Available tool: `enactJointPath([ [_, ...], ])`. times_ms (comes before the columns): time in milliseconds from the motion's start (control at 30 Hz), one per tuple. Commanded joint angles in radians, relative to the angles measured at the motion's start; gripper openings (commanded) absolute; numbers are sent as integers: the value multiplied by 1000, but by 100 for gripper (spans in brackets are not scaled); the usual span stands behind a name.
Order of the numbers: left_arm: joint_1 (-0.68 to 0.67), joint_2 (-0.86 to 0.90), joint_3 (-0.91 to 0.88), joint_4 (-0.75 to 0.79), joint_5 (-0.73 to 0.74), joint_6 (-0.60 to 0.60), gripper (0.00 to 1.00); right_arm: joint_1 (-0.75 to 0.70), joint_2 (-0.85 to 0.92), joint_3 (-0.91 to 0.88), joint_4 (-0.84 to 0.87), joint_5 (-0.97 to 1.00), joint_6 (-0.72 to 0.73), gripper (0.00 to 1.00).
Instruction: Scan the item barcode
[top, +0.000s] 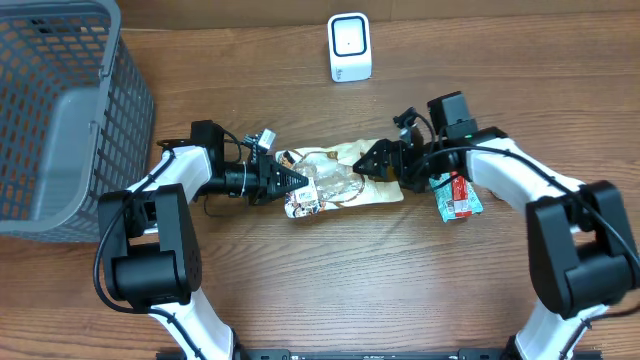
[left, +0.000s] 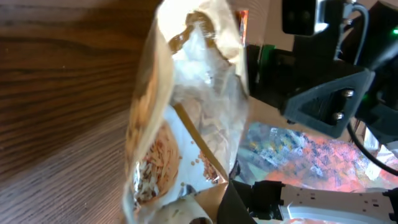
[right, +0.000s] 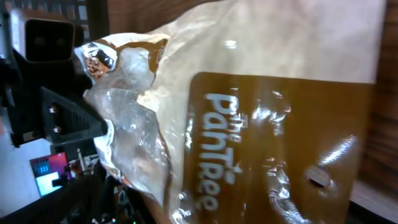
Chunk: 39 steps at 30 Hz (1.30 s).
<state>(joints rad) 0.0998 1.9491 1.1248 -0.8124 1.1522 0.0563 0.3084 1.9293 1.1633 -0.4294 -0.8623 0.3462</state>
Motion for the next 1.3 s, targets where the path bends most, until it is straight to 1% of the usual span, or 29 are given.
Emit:
enactJointPath([
  [0,-5,12,19,0,38,27,4,20,53,14,39,-68,23,99],
  [67,-5,12,19,1,34,27,4,25,72,14,95,-131,9,96],
  [133,-5,12,19,0,26,27,4,26,76,14,139,-184,-10,86],
  [167,-5,12,19,0,21,27,4,26,76,14,151,-188,-11,83],
  [267,-5,12,19,0,15,27,4,26,76,14,183,-195,-11,68],
  [300,-5,12,19,0,15,27,4,26,76,14,189,-195,-13,64],
  [400,-5,12,19,1,6,27,4,31,76,14,201,-195,-14,62],
  [467,-5,12,19,2,-12,27,4,34,76,14,200,-195,-19,56],
  [533,-5,12,19,5,-34,26,5,40,76,14,198,-195,-44,46],
  [567,-5,12,19,10,-42,26,8,41,76,14,196,-195,-48,41],
  [633,-5,12,19,35,-63,26,19,41,76,14,193,-195,-48,36],
  [667,-4,12,19,57,-73,24,27,41,76,14,193,-195,-53,36],
  [733,-1,12,19,102,-90,-5,47,41,76,14,192,-195,-77,35],
  [767,0,12,19,132,-90,-14,55,41,76,14,192,-195,-94,35],
  [833,0,12,19,191,-90,-47,70,41,76,14,188,-195,-127,34],
  [867,0,12,20,224,-90,-67,74,41,76,14,185,-195,-147,34],
  [933,1,12,29,269,-100,-87,80,41,76,14,186,-198,-162,36],
  [1000,5,12,59,274,-158,-106,83,33,76,14,186,-223,-161,35],
  [1033,8,12,76,268,-193,-114,84,27,76,14,187,-244,-161,27],
  [1067,10,12,95,261,-229,-117,84,19,76,14,193,-270,-161,14],
  [1100,13,11,118,246,-271,-119,84,10,76,15,199,-293,-161,4],
  [1167,22,10,168,212,-350,-150,85,-8,72,17,202,-307,-168,4],
  [1267,37,-3,231,161,-405,-151,84,-14,55,17,192,-306,-233,4],
])
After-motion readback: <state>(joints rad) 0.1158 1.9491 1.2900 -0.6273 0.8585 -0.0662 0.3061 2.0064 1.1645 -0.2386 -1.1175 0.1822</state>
